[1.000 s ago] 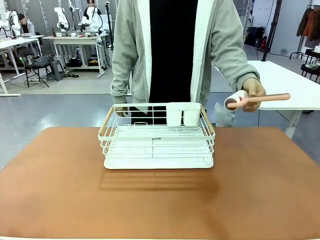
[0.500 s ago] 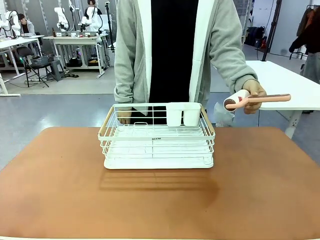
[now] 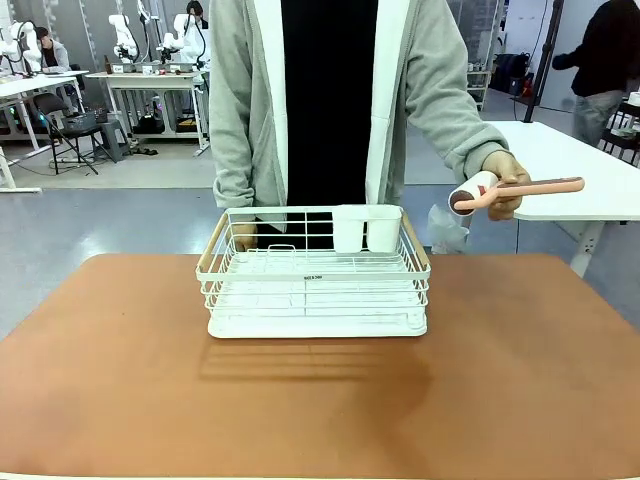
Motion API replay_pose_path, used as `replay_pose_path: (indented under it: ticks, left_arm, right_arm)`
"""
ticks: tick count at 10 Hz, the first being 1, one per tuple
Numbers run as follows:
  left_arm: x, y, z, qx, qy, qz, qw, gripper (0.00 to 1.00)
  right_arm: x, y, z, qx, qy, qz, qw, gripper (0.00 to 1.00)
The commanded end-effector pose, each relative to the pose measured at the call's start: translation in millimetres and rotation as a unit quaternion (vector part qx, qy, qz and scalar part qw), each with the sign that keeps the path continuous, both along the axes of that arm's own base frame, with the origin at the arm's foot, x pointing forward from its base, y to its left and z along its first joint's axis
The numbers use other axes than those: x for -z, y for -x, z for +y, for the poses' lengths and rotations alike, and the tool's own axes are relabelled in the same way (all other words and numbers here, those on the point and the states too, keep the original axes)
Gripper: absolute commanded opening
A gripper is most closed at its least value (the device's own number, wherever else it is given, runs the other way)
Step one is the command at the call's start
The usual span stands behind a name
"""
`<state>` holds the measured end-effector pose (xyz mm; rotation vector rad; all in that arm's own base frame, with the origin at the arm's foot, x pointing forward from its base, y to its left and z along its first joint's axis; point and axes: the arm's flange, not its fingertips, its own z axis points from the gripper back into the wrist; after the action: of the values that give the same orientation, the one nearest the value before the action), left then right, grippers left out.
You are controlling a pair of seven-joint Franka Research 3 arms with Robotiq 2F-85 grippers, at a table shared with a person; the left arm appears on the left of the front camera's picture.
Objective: Clean the table.
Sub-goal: Pick up the Lint Roller when the human hands it over.
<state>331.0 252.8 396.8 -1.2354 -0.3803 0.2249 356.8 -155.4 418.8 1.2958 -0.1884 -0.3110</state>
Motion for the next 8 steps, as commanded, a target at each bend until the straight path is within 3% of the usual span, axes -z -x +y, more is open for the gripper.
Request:
replay_pose_path:
  ticks: [1, 4, 8]
  left_arm:
    - [0.5, 2.8, 1.5, 0.002, 0.007, -0.009, 1.000, 1.00]
    - [0.5, 2.8, 1.5, 0.002, 0.007, -0.009, 1.000, 1.00]
    - [0.5, 2.8, 1.5, 0.002, 0.007, -0.009, 1.000, 1.00]
  right_arm:
    - [-26.3, 3.3, 67.0, 0.025, 0.027, 0.036, 0.999, 1.00]
    - [-40.9, -13.2, 108.3, 0.096, 0.037, 0.022, 0.995, 1.00]
    - [-40.5, -34.9, 135.6, 0.107, 0.038, 0.021, 0.993, 1.00]
